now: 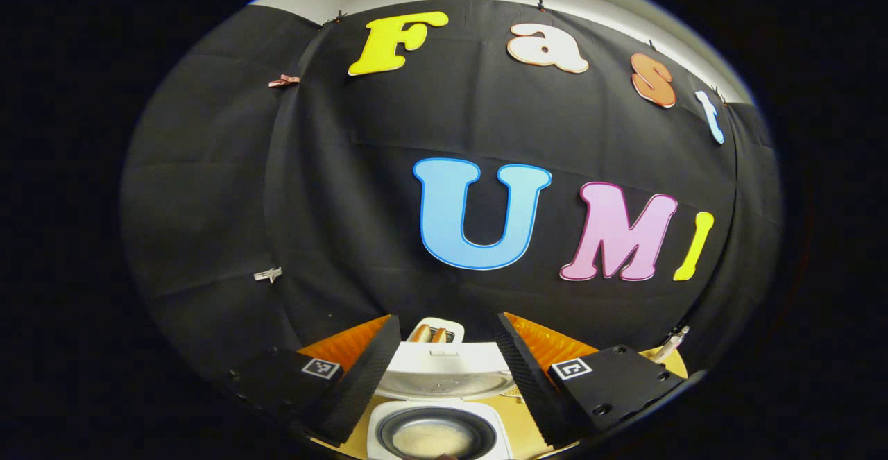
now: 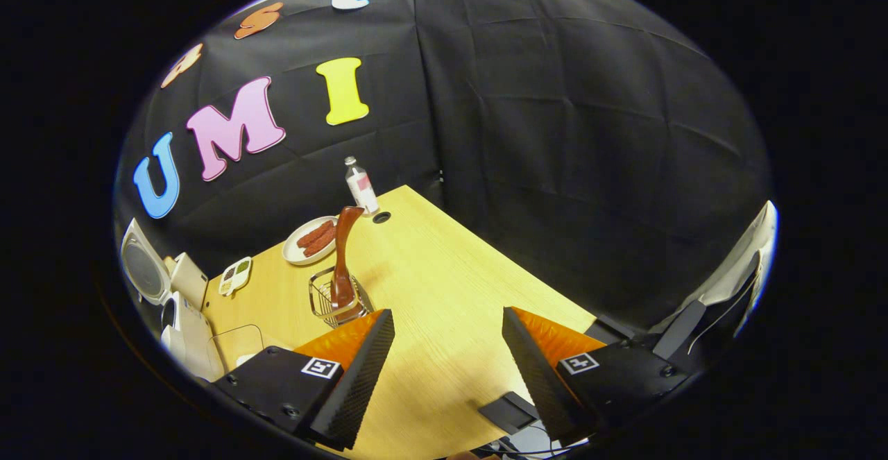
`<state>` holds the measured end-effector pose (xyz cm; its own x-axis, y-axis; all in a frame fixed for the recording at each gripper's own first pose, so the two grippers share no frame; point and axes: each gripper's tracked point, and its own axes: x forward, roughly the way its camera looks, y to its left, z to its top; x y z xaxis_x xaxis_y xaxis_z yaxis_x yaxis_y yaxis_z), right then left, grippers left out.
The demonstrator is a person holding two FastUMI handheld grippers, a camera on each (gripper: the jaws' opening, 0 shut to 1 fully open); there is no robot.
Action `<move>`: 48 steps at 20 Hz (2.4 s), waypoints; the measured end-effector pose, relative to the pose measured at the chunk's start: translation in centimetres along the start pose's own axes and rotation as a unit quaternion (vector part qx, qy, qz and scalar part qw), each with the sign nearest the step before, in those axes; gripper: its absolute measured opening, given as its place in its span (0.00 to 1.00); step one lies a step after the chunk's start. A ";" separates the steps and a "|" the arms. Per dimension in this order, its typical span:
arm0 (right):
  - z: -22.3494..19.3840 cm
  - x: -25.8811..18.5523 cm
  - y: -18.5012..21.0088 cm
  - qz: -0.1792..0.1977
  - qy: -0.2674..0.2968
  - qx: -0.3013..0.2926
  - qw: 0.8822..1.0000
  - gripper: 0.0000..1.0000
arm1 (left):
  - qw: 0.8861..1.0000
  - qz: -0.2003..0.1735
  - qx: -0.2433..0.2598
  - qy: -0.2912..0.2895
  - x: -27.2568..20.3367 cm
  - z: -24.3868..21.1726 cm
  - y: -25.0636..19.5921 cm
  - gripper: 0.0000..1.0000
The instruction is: Close the left gripper, press the button to open the rice cooker; take a wooden spoon from the chopstick holder with the right hand, scoop a spoonful of rice and pour it into the rice cooker, then put the wooden spoon back into the chopstick holder.
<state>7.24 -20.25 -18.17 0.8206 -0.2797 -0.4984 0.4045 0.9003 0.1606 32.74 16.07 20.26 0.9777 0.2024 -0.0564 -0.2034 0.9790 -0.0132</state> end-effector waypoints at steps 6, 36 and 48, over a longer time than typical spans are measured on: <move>-0.7 -1.5 0.9 0.008 0.000 -0.031 0.999 0.99 | 0.998 0.003 -0.027 0.065 6.6 -3.6 0.9 0.95; -5.7 -3.9 6.4 0.118 0.036 -0.082 0.989 0.99 | 0.975 0.004 0.020 0.223 -7.8 -27.7 0.0 1.00; -5.4 -5.2 8.4 0.138 0.027 -0.126 0.982 0.99 | 0.985 -0.002 0.034 0.168 -8.0 -30.8 0.0 1.00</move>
<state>4.16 -9.39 -18.81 0.8592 -0.0016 -0.5116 0.0512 0.9952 0.0830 23.31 13.70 -10.01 0.9032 0.1902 -0.3848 -0.1845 0.9815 0.0521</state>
